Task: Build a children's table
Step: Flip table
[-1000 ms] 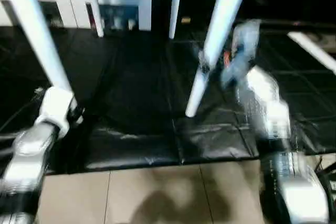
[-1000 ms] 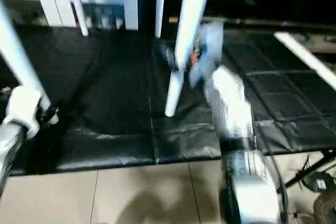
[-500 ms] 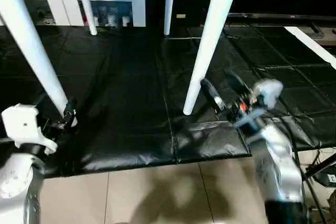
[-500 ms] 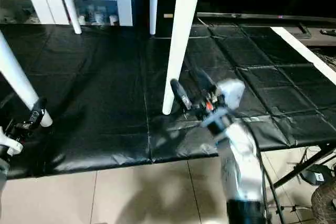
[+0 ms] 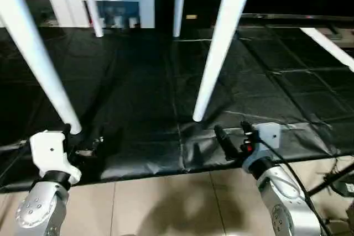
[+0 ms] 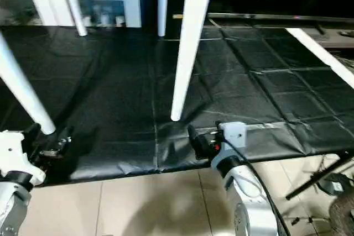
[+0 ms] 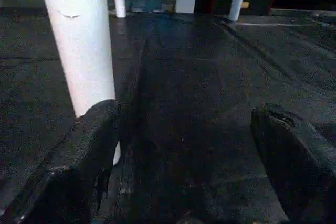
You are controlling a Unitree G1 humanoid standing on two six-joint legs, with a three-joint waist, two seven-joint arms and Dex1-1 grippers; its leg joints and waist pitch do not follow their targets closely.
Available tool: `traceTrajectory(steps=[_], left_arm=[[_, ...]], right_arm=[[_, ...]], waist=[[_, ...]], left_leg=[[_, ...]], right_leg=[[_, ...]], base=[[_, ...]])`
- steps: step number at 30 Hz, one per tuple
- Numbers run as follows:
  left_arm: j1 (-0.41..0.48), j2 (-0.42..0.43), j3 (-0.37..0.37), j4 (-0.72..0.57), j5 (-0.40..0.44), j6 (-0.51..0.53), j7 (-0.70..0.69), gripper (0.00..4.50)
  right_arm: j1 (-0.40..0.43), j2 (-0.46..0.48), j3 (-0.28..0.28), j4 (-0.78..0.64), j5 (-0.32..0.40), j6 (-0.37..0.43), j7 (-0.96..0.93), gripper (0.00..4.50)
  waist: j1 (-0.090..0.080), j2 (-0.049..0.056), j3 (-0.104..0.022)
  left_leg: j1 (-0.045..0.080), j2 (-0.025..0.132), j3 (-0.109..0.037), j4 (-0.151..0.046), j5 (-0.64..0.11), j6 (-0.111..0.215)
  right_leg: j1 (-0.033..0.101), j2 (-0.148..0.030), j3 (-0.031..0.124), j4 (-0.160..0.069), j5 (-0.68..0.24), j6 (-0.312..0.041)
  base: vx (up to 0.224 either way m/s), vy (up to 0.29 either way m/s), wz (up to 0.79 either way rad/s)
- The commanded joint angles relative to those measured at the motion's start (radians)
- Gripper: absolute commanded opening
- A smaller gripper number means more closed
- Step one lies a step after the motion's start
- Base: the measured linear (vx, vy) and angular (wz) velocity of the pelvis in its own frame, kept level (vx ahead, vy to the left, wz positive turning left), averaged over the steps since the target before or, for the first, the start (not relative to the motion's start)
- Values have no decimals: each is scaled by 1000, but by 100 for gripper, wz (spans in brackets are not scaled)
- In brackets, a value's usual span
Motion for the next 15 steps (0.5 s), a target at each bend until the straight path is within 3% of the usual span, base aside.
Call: traceTrajectory(steps=[1,2,3,4,5,6,7,8,9,10,11,12,13,14,15], left_arm=[[9,19,-10,-33,24,7,-6,432],[18,30,-30,-41,77,-7,9,432],[22,37,-43,-45,112,-15,21,432],[22,37,-43,-45,112,-15,21,432],[28,40,-53,-51,128,-9,28,432],[28,39,-54,-52,129,-6,30,432],[27,26,-40,-56,91,31,36,432],[26,9,-18,-59,45,65,47,432],[26,5,-12,-60,35,70,49,432],[27,10,-5,-60,33,66,51,432],[29,19,-10,-60,50,57,48,432],[29,26,-15,-59,64,41,44,432],[30,31,-19,-57,79,24,40,432],[29,29,-18,-55,85,10,41,432],[28,27,-16,-54,87,4,43,432]], right_arm=[[-26,-53,61,17,-97,-50,14,450],[-34,-65,82,19,-121,-59,13,450],[-37,-69,90,18,-123,-57,14,450],[-37,-69,90,18,-123,-57,14,450],[-42,-71,101,15,-123,-55,19,450],[-43,-72,104,14,-122,-54,22,450],[-43,-71,107,13,-116,-57,27,450],[-34,-61,94,10,-79,-48,42,450],[-31,-59,90,10,-67,-45,47,450],[-3,-32,46,-1,25,-24,68,450],[8,-34,44,-3,30,-12,63,450],[16,-34,42,-5,33,-9,58,450],[24,-35,42,-5,29,-8,52,450],[35,-32,38,-12,21,-27,39,450],[42,-30,36,-16,18,-43,31,450]], waist=[[16,-1,-28],[10,19,-37],[-6,38,-39],[-13,45,-36],[-29,48,-37],[-32,55,-29],[-60,70,-32],[-58,65,-32],[-49,50,-18],[-39,15,-4],[-7,-3,-4],[17,-13,-17],[79,-22,-11],[84,-36,-15],[103,-26,-13]], left_leg=[[-63,-18,-36,-81,-189,42],[-57,-22,-44,-80,-170,73],[-44,-21,-80,-67,-144,125],[-43,-16,-95,-67,-154,138],[-44,4,-141,-78,-172,173],[-32,22,-169,-94,-214,202],[20,50,-276,-108,-126,360],[27,53,-292,-106,-123,395],[-4,13,-275,-104,-132,407],[-27,-8,-163,-33,-159,328],[-32,-52,-110,7,-129,239],[-22,-49,-89,31,-87,173],[-67,-38,-86,82,-61,122],[-89,-43,-91,109,-88,138],[-96,-40,-105,110,-90,141]], right_leg=[[83,-62,7,-80,-52,-51],[88,-58,-11,-87,-25,-47],[80,-50,-41,-87,27,-82],[84,-41,-53,-88,25,-112],[91,-10,-73,-67,9,-173],[80,8,-82,-46,-39,-217],[34,38,-68,38,-168,-303],[17,36,-52,54,-191,-314],[26,10,-5,36,-153,-316],[32,-89,82,-66,-79,-308],[44,-124,102,-116,-193,-210],[60,-145,111,-133,-359,-114],[76,-196,192,-162,-603,128],[92,-210,216,-154,-585,182],[93,-208,217,-133,-448,164]], base=[[0,0,0],[-4,5,19],[2,-10,48],[2,-10,48],[20,-43,55],[40,-73,46],[40,-73,46],[38,-112,58],[35,-162,73],[35,-162,73],[35,-144,40],[22,-119,0],[22,-119,0],[16,-82,-7],[0,0,0]])
